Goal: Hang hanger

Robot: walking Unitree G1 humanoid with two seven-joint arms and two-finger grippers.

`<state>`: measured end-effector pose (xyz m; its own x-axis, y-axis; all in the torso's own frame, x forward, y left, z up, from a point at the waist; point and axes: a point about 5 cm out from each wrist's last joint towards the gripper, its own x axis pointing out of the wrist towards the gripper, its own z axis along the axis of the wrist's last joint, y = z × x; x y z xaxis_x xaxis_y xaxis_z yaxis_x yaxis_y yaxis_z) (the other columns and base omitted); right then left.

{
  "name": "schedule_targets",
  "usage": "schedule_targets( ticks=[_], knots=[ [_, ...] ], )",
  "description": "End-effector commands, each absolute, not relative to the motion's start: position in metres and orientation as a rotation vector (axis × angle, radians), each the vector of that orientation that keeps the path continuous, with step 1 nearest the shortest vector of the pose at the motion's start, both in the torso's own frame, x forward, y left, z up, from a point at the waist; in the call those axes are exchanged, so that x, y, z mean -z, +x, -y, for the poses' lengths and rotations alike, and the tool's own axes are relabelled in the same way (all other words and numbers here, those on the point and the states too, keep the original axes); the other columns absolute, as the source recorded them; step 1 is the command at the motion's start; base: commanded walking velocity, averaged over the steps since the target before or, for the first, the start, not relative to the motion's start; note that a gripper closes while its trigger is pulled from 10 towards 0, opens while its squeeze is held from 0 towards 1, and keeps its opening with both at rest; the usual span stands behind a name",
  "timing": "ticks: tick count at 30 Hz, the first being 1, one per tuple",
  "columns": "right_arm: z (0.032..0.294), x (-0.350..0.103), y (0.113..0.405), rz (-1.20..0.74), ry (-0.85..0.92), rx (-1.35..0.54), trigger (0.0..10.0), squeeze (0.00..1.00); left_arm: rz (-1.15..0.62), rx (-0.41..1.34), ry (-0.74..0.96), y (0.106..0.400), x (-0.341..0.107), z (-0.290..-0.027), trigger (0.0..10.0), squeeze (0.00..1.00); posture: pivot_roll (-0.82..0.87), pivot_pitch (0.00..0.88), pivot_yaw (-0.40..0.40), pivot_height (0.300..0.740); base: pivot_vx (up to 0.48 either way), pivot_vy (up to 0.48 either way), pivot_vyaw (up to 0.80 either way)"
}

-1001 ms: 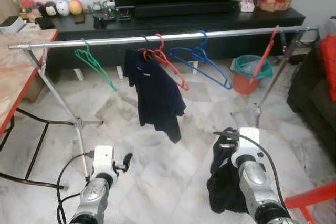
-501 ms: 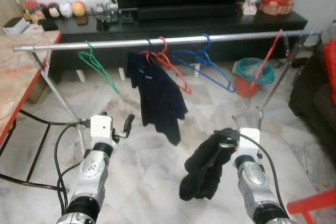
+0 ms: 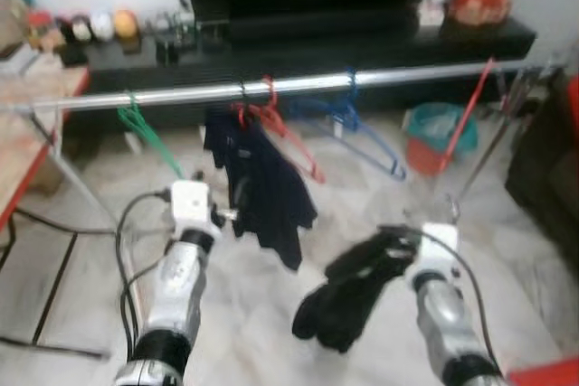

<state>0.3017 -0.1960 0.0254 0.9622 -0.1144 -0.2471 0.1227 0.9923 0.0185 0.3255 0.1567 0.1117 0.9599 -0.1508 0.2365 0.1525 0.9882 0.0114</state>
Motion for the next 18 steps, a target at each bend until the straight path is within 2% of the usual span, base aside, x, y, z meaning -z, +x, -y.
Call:
schedule_targets(
  ticks=[1, 2, 18],
  knots=[
    [0.1873, -0.031, 0.3064, -0.215, 0.052, 0.102, 10.0, 0.0, 0.23, 0.136, -0.003, 0.3249, -0.1117, -0.1636, 10.0, 0.0, -0.06, 0.022, 0.028, 0.74, 0.368, 0.0, -0.79],
    [0.1869, -0.0317, 0.3068, -0.209, 0.049, 0.097, 10.0, 0.0, 0.232, 0.14, -0.002, 0.3249, -0.1127, -0.1635, 10.0, 0.0, -0.06, 0.022, 0.028, 0.74, 0.356, 0.0, -0.79],
    [0.1834, -0.0316, 0.3068, -0.2, 0.035, 0.073, 10.0, 0.0, 0.227, 0.167, 0.017, 0.3254, -0.1167, -0.156, 10.0, 0.0, -0.06, 0.005, 0.029, 0.74, 0.0, 0.0, 0.0]
  ],
)
